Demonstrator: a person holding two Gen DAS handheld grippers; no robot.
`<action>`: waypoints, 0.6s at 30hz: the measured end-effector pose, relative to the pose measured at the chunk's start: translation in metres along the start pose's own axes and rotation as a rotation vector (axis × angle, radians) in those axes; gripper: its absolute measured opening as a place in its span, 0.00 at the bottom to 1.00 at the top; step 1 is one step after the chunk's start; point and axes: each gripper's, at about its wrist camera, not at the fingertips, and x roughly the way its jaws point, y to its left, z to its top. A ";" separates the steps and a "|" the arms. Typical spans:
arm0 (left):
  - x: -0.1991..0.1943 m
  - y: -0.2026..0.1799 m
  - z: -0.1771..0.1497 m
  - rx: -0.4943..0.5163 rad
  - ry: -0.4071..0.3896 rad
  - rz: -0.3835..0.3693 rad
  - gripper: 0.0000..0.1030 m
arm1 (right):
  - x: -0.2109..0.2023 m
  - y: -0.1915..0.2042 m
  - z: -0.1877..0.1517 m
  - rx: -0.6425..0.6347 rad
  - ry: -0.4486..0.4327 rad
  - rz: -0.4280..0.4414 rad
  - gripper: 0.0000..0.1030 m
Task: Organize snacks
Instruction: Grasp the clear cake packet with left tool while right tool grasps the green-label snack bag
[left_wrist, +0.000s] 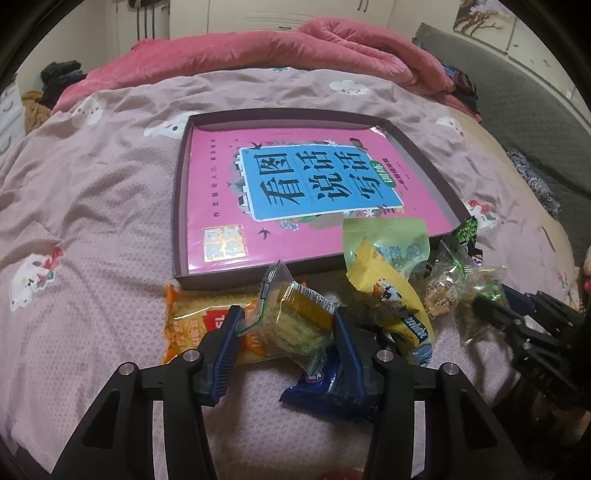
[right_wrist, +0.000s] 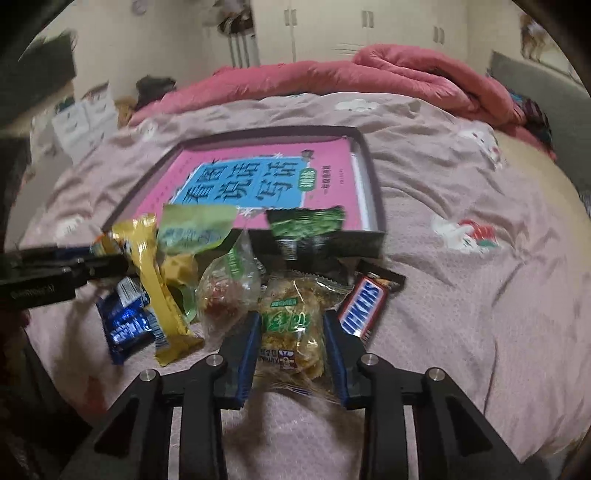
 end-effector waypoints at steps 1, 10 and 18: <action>-0.002 0.001 0.000 -0.006 -0.002 -0.004 0.49 | -0.003 -0.003 0.000 0.017 -0.006 0.006 0.33; -0.020 0.007 0.004 -0.040 -0.052 -0.036 0.49 | -0.030 -0.016 0.010 0.091 -0.112 0.025 0.33; -0.038 0.016 0.010 -0.077 -0.093 -0.035 0.49 | -0.044 -0.013 0.024 0.080 -0.177 0.031 0.33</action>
